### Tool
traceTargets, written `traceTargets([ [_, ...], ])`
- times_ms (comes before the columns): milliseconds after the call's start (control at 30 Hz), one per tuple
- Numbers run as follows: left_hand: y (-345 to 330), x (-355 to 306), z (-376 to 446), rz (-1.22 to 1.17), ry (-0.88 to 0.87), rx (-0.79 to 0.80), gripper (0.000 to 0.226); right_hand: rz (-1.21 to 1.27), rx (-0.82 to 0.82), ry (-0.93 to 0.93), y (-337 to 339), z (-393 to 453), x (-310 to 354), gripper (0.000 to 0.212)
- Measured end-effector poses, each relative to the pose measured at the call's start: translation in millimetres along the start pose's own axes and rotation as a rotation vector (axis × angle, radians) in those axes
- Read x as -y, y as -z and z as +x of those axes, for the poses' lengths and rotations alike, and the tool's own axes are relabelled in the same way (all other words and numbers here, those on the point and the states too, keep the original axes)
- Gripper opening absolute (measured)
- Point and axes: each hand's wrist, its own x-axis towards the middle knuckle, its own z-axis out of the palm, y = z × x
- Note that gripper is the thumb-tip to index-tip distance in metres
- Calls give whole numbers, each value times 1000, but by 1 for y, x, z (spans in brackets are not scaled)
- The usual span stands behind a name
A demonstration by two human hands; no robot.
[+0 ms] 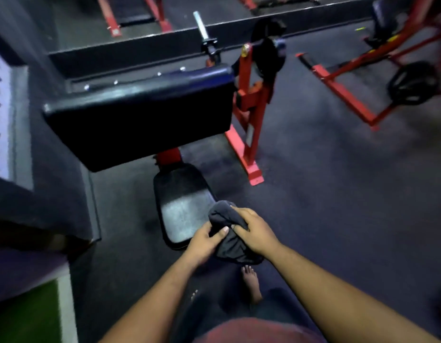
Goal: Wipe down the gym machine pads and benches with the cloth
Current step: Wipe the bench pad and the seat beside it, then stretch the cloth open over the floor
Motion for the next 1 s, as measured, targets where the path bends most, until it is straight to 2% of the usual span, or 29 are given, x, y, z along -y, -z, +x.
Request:
traceTargets([
  [167,-24,-55,1,157,-149,187,9,109,-230,-112,37,-61,-8,46],
  [233,-43,-78,0,199,-194,214,6,140,-316,-179,53,-78,-16,36],
  [300,-71,-105,-5,248,-243,203,19,144,-433,-269,72,-101,-32,28],
  [433,-117,-146,-11,257,-316,192,31,197,-594,-396,101,-139,-68,25],
  [500,-141,-163,-13,430,-406,246,55,234,-681,-426,122,-166,-90,21],
  [600,-171,-191,-13,951,-571,379,70,236,-812,-425,156,-210,-128,10],
  [667,-199,-205,-10,1217,-699,446,63,91,-776,-405,182,-249,-159,10],
  [767,-245,-222,-9,1452,-787,467,51,-196,-666,-319,216,-305,-196,29],
  [833,-279,-233,-12,1495,-846,448,41,-288,-641,-295,233,-334,-222,33],
  [900,-316,-243,-14,1484,-873,388,32,-318,-652,-345,249,-364,-261,26],
  [1000,-361,-253,-13,1436,-853,262,21,-228,-816,-433,266,-407,-318,11],
])
